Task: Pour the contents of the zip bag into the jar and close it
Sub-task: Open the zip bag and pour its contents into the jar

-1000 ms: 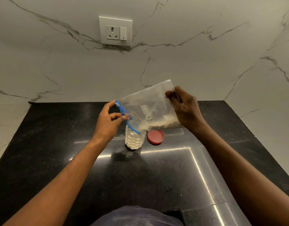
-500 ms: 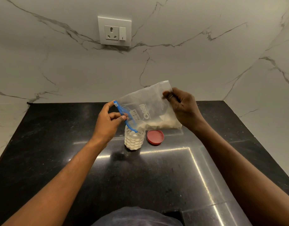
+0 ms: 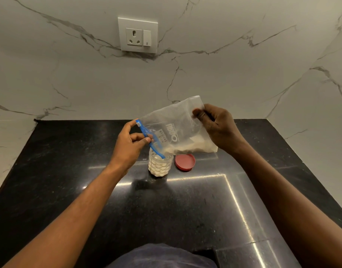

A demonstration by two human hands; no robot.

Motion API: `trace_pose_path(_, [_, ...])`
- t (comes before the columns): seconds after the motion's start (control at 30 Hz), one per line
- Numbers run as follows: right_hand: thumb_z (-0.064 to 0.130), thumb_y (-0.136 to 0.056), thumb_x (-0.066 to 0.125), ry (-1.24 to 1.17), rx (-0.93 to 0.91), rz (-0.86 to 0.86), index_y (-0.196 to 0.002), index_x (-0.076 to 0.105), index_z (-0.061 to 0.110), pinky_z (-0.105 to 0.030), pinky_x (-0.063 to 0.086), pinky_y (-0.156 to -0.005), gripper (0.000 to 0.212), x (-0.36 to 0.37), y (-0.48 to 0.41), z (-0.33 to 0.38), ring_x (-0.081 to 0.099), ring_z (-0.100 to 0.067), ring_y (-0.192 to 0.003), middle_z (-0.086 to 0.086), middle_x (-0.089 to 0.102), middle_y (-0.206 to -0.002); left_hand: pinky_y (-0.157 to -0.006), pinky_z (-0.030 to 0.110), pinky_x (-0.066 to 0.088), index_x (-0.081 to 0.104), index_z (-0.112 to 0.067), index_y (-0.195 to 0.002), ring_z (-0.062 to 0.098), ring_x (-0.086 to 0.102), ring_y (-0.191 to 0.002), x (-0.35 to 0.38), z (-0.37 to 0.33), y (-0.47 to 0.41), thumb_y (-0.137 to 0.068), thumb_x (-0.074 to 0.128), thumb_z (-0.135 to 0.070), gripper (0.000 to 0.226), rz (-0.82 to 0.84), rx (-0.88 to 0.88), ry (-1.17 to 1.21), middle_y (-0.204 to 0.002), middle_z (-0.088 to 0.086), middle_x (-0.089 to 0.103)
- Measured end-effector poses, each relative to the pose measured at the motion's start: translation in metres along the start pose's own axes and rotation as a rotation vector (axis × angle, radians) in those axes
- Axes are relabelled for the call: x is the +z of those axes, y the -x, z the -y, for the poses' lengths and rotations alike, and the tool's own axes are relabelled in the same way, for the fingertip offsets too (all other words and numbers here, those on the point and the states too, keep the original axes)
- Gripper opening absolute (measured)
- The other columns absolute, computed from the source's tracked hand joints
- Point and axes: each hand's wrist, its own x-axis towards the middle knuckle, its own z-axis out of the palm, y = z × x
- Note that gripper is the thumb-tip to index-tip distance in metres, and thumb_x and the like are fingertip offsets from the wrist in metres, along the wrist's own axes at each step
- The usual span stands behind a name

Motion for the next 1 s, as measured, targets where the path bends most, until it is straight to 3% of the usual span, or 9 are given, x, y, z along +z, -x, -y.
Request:
trace_pose_path(0.1, [0.026,-0.108,0.056,-0.024,-0.003,-0.023,-0.098,0.068,-0.007,-0.047,0.049,-0.059,0.036,-0.0014,-0.0024,0.0003,0.058,-0.043,-0.069,-0.032,0.064,-0.086,-0.070,0.002,0.052,0.048,-0.021,-0.148,0.004,0.078,-0.097,0.0006,-0.0013,-0.0001,-0.095,0.075,-0.004,0.062,0.010,0.009,-0.002,-0.096,-0.005,0.082])
trace_pose_path(0.17, [0.026,-0.108,0.057,-0.011,0.002,0.002,-0.097,0.068,-0.006,-0.044,0.048,-0.059,0.035,-0.0009,-0.0030,0.0013,0.058,-0.038,-0.068,-0.030,0.066,-0.086,-0.068,0.003,0.053,0.047,-0.022,-0.148,0.005,0.078,-0.097,0.0001,-0.0021,0.0002,-0.095,0.074,-0.004,0.062,0.024,-0.001,-0.006,-0.095,-0.001,0.082])
trace_pose_path(0.3, [0.027,-0.107,0.059,-0.027,0.011,-0.019,-0.092,0.067,-0.004,-0.045,0.047,-0.059,0.035,-0.0012,-0.0030,0.0013,0.058,-0.044,-0.070,-0.027,0.065,-0.081,-0.073,0.008,0.054,0.048,-0.019,-0.148,0.005,0.078,-0.096,-0.0007,-0.0051,-0.0016,-0.096,0.073,-0.003,0.060,0.016,0.010,-0.037,-0.096,0.001,0.082])
trace_pose_path(0.4, [0.027,-0.106,0.062,-0.027,0.010,-0.007,-0.084,0.065,0.001,-0.044,0.045,-0.057,0.034,-0.0008,-0.0013,0.0013,0.052,-0.027,-0.062,-0.013,0.060,-0.071,-0.069,0.004,0.053,0.049,-0.020,-0.146,0.002,0.078,-0.094,-0.0014,-0.0049,-0.0007,-0.095,0.073,-0.002,0.059,0.009,0.011,-0.035,-0.094,0.001,0.082])
trace_pose_path(0.57, [0.026,-0.102,0.069,-0.058,-0.003,-0.016,-0.084,0.066,-0.003,-0.054,0.051,-0.060,0.035,-0.0028,0.0013,0.0006,0.058,-0.045,-0.067,-0.030,0.062,-0.077,-0.070,0.005,0.054,0.051,-0.024,-0.144,0.004,0.078,-0.096,-0.0017,-0.0026,0.0003,-0.095,0.073,-0.001,0.058,0.022,0.007,-0.064,-0.099,0.004,0.081])
trace_pose_path(0.8, [0.025,-0.096,0.076,0.004,-0.067,-0.041,-0.081,0.067,0.000,-0.051,0.053,-0.058,0.030,-0.0038,-0.0020,0.0038,0.061,-0.044,-0.067,-0.022,0.064,-0.072,-0.069,0.005,0.054,0.052,-0.032,-0.135,0.001,0.076,-0.099,-0.0030,-0.0025,0.0001,-0.095,0.074,-0.003,0.054,0.016,0.002,-0.093,-0.110,0.001,0.079])
trace_pose_path(1.0, [0.025,-0.097,0.075,0.063,-0.105,-0.015,-0.086,0.069,0.002,-0.038,0.051,-0.057,0.027,-0.0028,-0.0042,0.0045,0.058,-0.024,-0.061,-0.007,0.063,-0.071,-0.085,0.021,0.056,0.053,-0.020,-0.143,0.011,0.075,-0.104,-0.0018,-0.0010,0.0014,-0.095,0.075,-0.005,0.055,0.036,-0.009,-0.143,-0.113,0.001,0.078])
